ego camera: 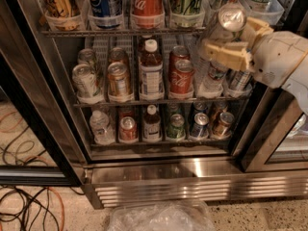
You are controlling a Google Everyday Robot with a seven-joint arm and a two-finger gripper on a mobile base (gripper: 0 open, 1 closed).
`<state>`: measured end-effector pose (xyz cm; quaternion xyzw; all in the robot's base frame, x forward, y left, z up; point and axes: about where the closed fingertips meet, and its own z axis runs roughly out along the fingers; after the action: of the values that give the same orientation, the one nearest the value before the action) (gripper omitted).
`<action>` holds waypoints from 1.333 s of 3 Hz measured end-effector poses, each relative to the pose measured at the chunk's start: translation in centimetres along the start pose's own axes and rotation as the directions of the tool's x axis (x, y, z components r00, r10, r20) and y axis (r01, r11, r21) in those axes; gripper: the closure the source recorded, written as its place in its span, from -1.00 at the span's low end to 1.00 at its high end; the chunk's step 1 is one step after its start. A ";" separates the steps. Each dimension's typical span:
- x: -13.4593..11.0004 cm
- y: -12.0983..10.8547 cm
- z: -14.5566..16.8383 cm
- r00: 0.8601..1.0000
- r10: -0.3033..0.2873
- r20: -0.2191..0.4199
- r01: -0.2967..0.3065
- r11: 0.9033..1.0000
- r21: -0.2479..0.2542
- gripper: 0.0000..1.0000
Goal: Pick 7up can from top shelf of fridge
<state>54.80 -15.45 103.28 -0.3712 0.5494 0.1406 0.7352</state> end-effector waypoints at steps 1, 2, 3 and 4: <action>0.2 4.0 1.0 1.000 -0.011 0.011 0.012 0.991 -0.133 1.00; 1.1 7.3 1.3 1.000 -0.015 0.006 0.016 0.970 -0.242 1.00; 2.4 10.2 1.1 0.999 -0.032 -0.011 0.026 0.939 -0.343 1.00; 5.1 13.3 -0.1 0.999 -0.015 -0.048 -0.008 0.897 -0.441 1.00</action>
Offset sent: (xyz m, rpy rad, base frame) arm -0.0518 0.0767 -0.0646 -0.1507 0.0668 0.3326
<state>48.34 -7.40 93.42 -0.5325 0.5207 0.2509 0.6184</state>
